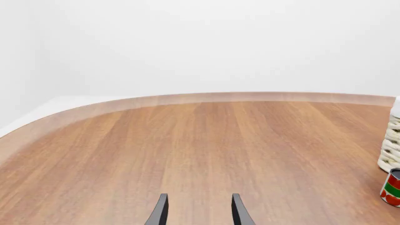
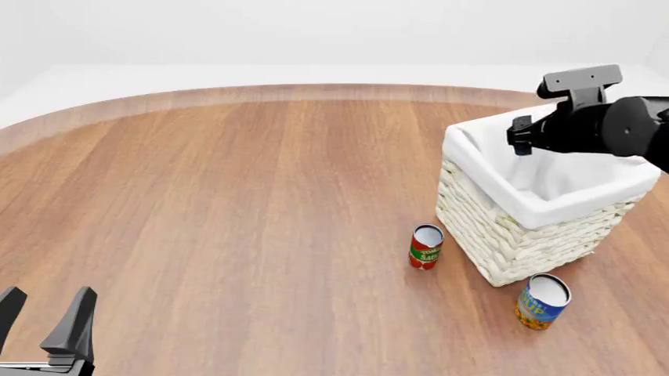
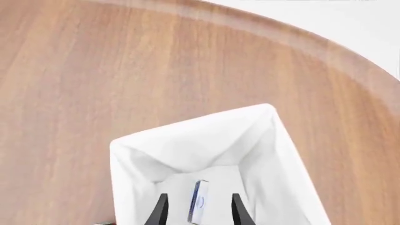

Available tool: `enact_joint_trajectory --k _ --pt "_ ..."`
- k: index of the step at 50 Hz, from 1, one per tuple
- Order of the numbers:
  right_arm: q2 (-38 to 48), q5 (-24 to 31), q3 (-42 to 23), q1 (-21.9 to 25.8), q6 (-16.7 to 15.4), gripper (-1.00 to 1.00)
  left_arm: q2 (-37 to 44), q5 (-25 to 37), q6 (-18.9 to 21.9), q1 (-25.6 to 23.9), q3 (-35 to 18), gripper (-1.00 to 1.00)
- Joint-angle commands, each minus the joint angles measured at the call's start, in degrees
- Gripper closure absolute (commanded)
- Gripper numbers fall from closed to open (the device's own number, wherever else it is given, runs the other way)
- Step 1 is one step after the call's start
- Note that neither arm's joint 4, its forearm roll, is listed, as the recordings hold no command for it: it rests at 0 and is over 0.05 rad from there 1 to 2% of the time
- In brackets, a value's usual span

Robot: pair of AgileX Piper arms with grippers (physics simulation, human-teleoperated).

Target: Pick up the alphabet soup and the cream cheese box, and put them in the basket.

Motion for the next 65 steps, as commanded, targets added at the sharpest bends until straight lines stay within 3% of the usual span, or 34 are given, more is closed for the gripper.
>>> enact_joint_trajectory --k 1,14,16,17,19,65 --pt "-2.7 1.4 0.4 0.0 0.6 -1.00 0.0 0.0 0.0 0.0 0.0 -1.00" --pt "-8.4 3.2 2.6 0.9 0.2 -1.00 0.0 0.0 0.0 0.0 0.0 -1.00" --pt "-9.4 3.6 2.9 1.4 0.6 -1.00 0.0 0.0 0.0 0.0 0.0 -1.00" --pt "-10.6 4.2 3.4 2.8 2.8 -1.00 0.0 0.0 0.0 0.0 0.0 -1.00" --pt "-10.8 4.3 3.3 2.1 1.2 -1.00 0.0 0.0 0.0 0.0 0.0 -1.00" --pt "-26.9 12.8 7.0 6.3 1.3 -1.00 0.0 0.0 0.0 0.0 0.0 -1.00"
